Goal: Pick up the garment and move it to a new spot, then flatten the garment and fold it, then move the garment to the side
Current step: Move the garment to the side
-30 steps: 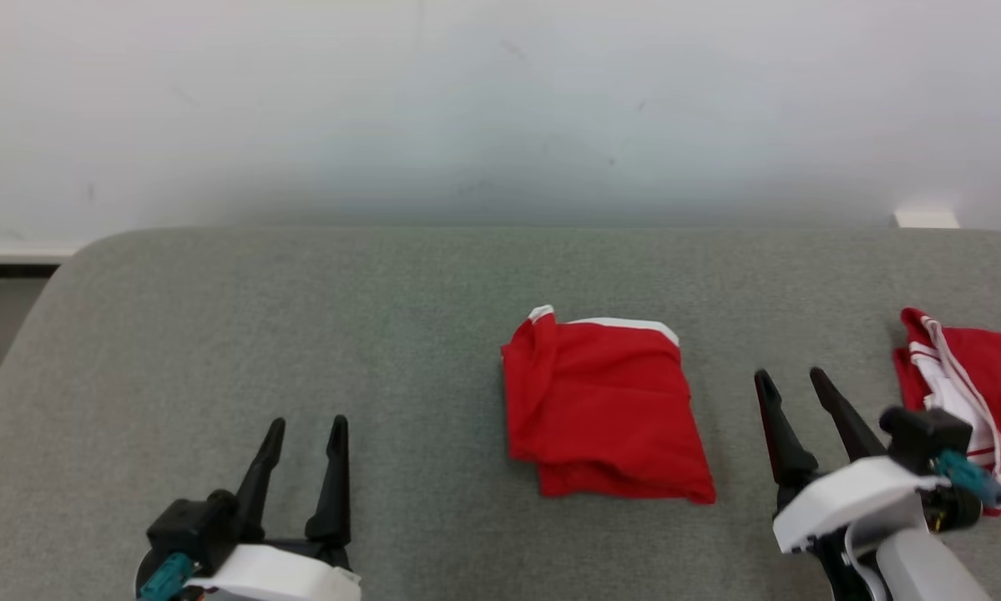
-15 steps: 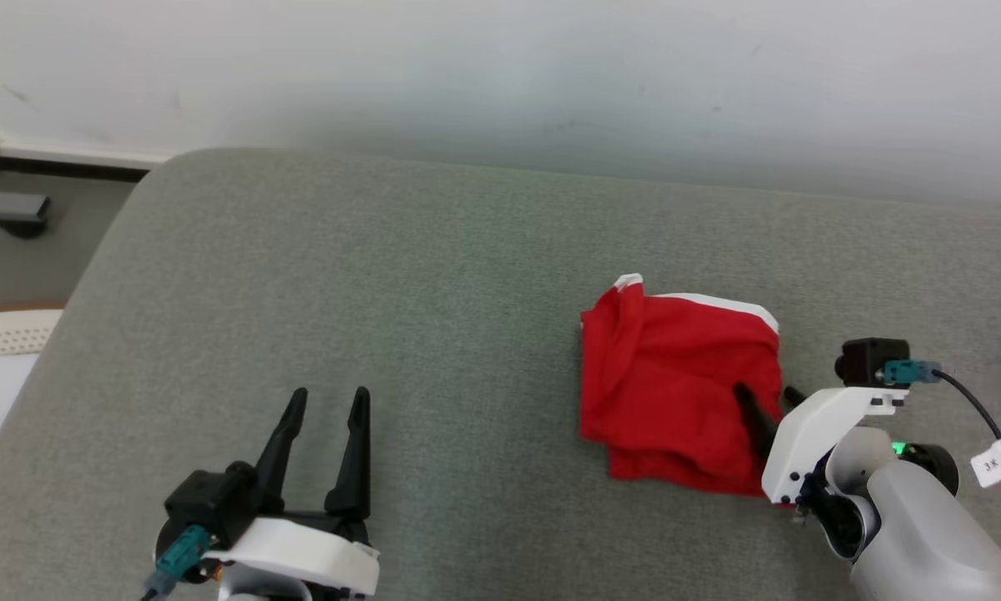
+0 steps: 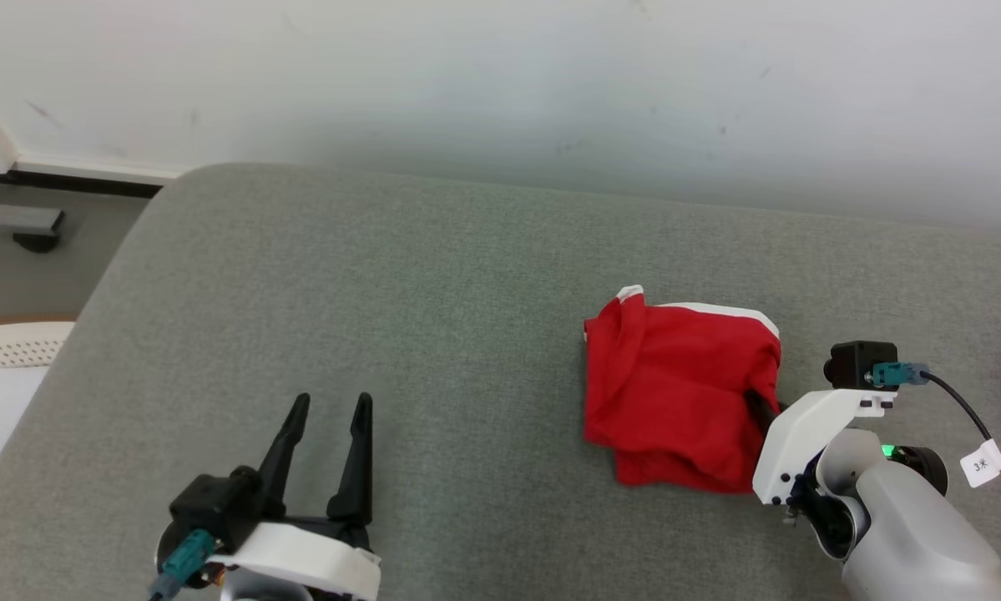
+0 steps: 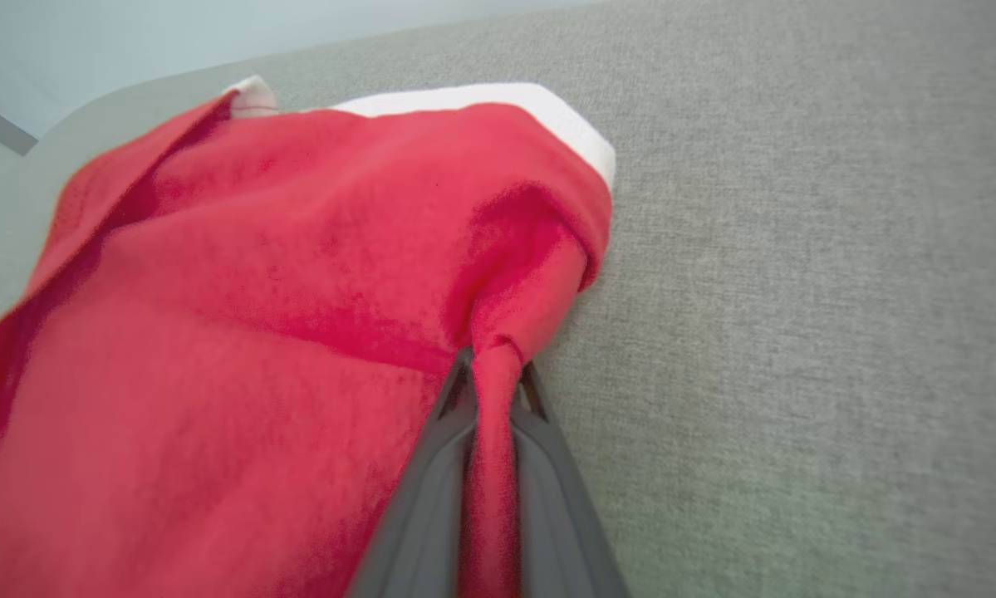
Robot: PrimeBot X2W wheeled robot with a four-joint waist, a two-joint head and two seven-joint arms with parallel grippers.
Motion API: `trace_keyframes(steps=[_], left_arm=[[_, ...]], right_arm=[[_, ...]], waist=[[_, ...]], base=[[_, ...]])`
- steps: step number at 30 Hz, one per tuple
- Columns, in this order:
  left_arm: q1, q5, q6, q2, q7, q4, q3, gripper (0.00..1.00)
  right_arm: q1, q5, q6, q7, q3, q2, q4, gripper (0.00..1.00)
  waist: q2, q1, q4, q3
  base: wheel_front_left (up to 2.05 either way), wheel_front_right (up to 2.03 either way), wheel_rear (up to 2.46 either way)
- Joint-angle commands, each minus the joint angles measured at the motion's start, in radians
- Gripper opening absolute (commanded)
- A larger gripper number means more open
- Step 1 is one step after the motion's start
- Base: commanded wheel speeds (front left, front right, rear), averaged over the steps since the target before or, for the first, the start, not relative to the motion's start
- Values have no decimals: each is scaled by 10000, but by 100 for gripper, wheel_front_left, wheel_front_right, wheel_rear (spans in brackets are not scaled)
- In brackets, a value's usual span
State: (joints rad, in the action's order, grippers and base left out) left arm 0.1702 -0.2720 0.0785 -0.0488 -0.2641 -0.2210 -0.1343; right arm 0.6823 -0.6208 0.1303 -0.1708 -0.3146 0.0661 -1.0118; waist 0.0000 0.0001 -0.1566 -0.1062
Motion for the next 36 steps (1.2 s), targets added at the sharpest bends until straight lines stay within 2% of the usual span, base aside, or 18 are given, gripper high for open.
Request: trace_keyframes(steps=[1, 7, 16, 24, 31, 36], left_arm=[[-101, 109, 16, -39, 6, -24, 6, 100], [-106, 347, 155, -38, 6, 4, -80, 100], [-146, 300, 277, -39, 6, 60, -777, 100], [10, 150, 219, -40, 6, -58, -1404, 100], [266, 170, 214, -41, 6, -137, -1707, 100], [469, 382, 244, -43, 6, -194, -1623, 100]], right_arm=[[105, -75, 2, 175, -31, 104, -22, 0], [319, -66, 2, 679, -368, 353, 73, 0], [189, -323, 2, 923, -981, 766, 507, 0], [102, -699, 2, 1128, -1542, 656, 1140, 0], [335, -1032, 2, 1561, -1812, 960, 1409, 0], [886, -901, 0, 1741, -2295, 1646, 1690, 0]], waist=[[0, -1, 173, 152], [0, -1, 938, 526], [0, -1, 2724, 789], [0, -1, 4126, 649], [0, -1, 4266, 253], [0, -1, 3994, -355]], base=[[0, 0, 0], [0, 0, 0], [0, 0, 0], [0, 0, 0], [0, 0, 0], [0, 0, 0]])
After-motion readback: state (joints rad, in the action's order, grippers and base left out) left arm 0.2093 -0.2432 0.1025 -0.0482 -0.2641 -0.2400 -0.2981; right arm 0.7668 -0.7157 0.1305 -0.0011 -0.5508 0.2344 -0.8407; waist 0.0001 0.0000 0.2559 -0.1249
